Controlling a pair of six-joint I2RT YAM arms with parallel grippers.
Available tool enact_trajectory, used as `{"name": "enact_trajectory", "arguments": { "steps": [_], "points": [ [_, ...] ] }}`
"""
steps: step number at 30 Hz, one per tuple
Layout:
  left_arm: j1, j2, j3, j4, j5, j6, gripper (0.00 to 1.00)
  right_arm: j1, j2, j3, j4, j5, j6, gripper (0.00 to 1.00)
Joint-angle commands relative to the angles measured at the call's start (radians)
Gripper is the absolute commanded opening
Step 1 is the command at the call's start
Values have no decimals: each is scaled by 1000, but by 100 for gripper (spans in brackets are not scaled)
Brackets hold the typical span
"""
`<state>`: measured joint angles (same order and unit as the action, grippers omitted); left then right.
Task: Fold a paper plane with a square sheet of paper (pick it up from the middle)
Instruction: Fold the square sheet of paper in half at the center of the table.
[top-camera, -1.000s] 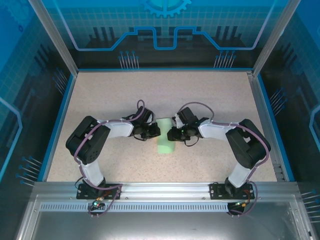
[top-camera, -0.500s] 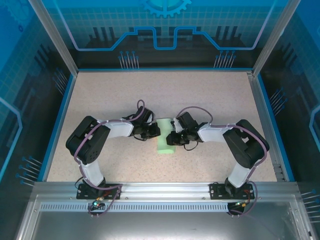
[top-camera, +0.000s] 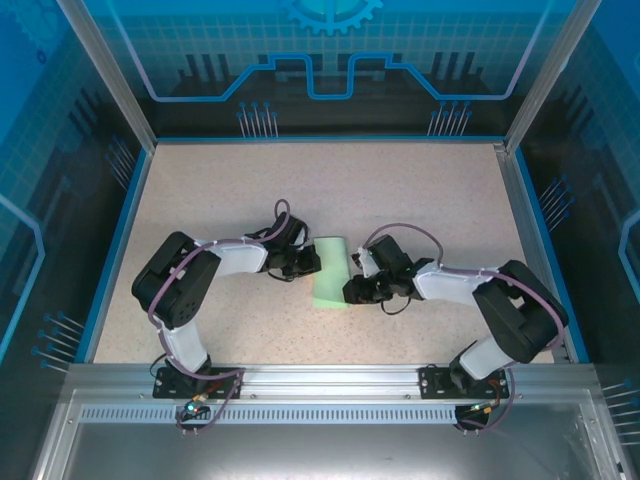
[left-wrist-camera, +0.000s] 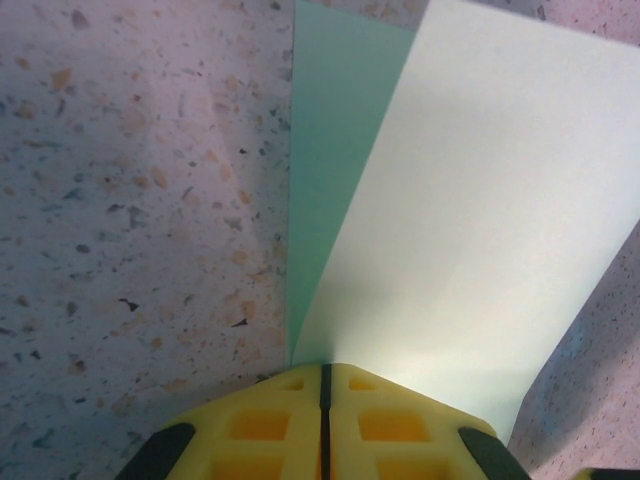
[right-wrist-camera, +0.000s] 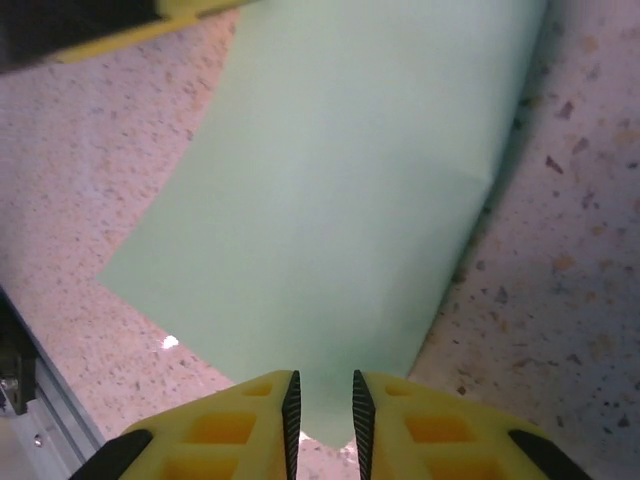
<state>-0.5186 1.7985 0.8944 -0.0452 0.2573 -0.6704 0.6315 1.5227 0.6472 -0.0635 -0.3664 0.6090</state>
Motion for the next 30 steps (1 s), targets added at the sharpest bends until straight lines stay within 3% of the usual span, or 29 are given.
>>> {"name": "enact_trajectory", "arguments": {
  "steps": [1, 8, 15, 25, 30],
  "points": [
    [2, 42, -12, -125, -99, 26, 11, 28, 4, 71, -21, 41, 14, 24],
    [2, 37, -17, -126, -100, 24, 11, 57, 146, 139, -16, 30, 23, 23],
    [2, 39, -20, -119, -108, 13, 11, 71, 172, 70, 10, -6, 37, 23],
    [2, 39, -26, -114, -116, 1, 10, 77, 49, -81, -14, -58, 30, 23],
    [2, 37, -23, -120, -117, 9, 10, 54, -59, -36, -82, -24, 0, 23]
  ]
}}
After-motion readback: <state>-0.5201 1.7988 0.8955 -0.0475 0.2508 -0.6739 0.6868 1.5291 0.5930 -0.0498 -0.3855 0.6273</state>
